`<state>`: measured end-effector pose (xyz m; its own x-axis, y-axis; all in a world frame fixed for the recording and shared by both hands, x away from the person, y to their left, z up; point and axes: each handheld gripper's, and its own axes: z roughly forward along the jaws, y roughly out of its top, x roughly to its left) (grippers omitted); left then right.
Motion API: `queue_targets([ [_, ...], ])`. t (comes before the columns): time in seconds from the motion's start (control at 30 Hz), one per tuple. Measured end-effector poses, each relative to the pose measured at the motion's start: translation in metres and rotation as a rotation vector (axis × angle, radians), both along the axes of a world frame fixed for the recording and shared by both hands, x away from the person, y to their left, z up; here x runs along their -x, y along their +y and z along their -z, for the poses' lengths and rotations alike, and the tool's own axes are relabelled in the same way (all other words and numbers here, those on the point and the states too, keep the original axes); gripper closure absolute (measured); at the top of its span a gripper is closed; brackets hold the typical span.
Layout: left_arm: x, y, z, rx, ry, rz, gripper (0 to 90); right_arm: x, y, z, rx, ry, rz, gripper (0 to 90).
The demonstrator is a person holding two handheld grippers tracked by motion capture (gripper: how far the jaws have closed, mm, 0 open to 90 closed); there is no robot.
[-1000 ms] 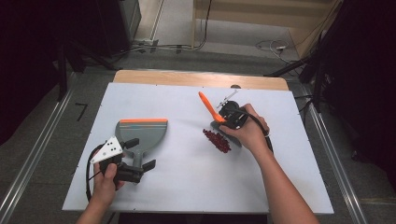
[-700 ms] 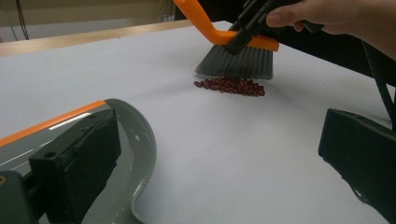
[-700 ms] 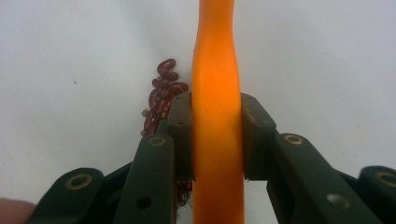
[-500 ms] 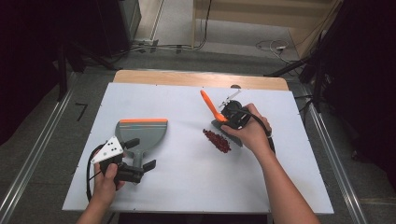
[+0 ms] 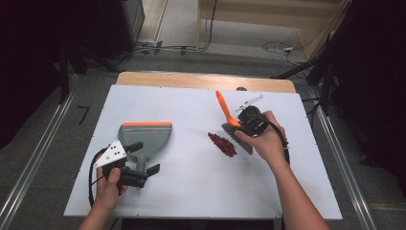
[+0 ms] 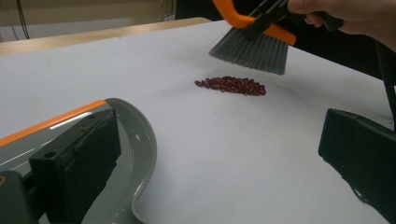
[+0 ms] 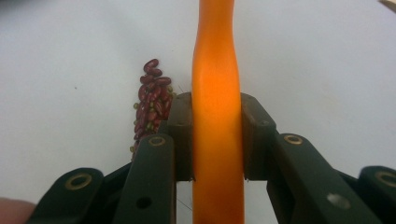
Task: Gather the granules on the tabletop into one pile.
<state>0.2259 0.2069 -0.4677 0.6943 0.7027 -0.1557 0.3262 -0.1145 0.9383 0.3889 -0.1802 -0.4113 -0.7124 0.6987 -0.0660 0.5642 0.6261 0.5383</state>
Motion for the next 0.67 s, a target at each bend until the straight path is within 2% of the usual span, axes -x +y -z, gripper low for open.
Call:
queue_targets([
  [0.17, 0.001, 0.001, -0.001, -0.004, -0.008, -0.008, 0.0, 0.018, -0.034, -0.005, -0.127, 0.004, 0.061, 68.8],
  [0.33, 0.001, 0.004, -0.003, 0.004, -0.014, -0.024, 0.0, 0.039, -0.065, 0.003, -0.240, 0.022, 0.078, 68.8],
  [0.5, 0.002, 0.009, -0.004, 0.023, -0.019, -0.037, 0.0, 0.061, -0.095, 0.015, -0.301, 0.030, 0.114, 68.8],
  [0.6, 0.002, 0.010, -0.005, 0.025, -0.027, -0.040, 0.0, 0.069, -0.113, 0.017, -0.336, 0.041, 0.156, 68.8],
  [0.67, 0.002, 0.010, -0.005, 0.024, -0.025, -0.040, 0.0, 0.070, -0.120, 0.019, -0.352, 0.045, 0.163, 68.8],
])
